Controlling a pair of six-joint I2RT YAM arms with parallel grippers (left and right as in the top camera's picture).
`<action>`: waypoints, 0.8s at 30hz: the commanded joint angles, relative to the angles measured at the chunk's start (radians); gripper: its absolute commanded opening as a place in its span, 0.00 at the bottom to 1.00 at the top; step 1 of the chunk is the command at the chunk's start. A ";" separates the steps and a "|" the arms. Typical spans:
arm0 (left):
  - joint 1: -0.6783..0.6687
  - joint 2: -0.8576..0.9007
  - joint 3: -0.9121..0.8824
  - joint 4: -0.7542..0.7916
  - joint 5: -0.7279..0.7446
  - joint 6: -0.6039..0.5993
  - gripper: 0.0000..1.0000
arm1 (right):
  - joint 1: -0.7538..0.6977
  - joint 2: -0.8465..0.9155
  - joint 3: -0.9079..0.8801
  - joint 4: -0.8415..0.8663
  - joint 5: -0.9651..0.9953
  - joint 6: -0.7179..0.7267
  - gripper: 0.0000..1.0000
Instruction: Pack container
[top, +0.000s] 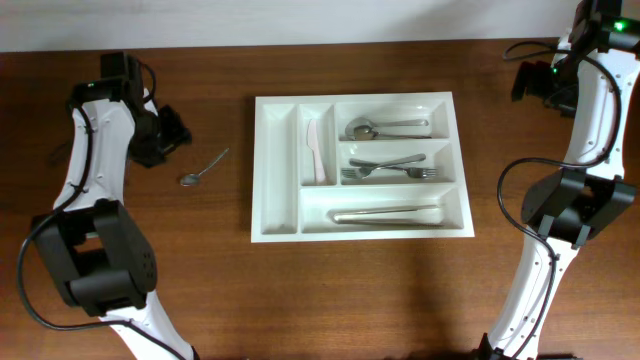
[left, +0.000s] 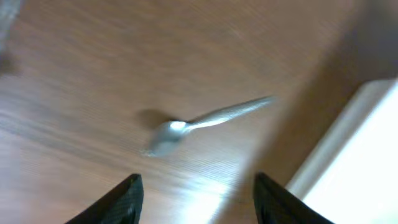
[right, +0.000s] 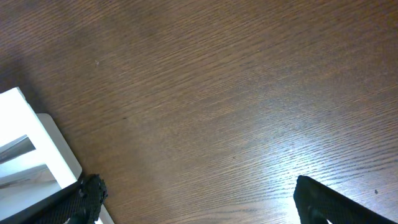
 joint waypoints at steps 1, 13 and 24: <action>-0.005 0.008 -0.013 0.022 0.134 -0.224 0.60 | 0.004 -0.019 0.015 -0.001 -0.006 -0.008 0.99; -0.005 0.008 -0.150 0.097 0.144 -0.292 0.61 | 0.004 -0.019 0.015 -0.001 -0.006 -0.008 0.99; 0.019 0.008 -0.218 0.114 0.103 -0.216 0.60 | 0.004 -0.019 0.015 -0.001 -0.006 -0.008 0.99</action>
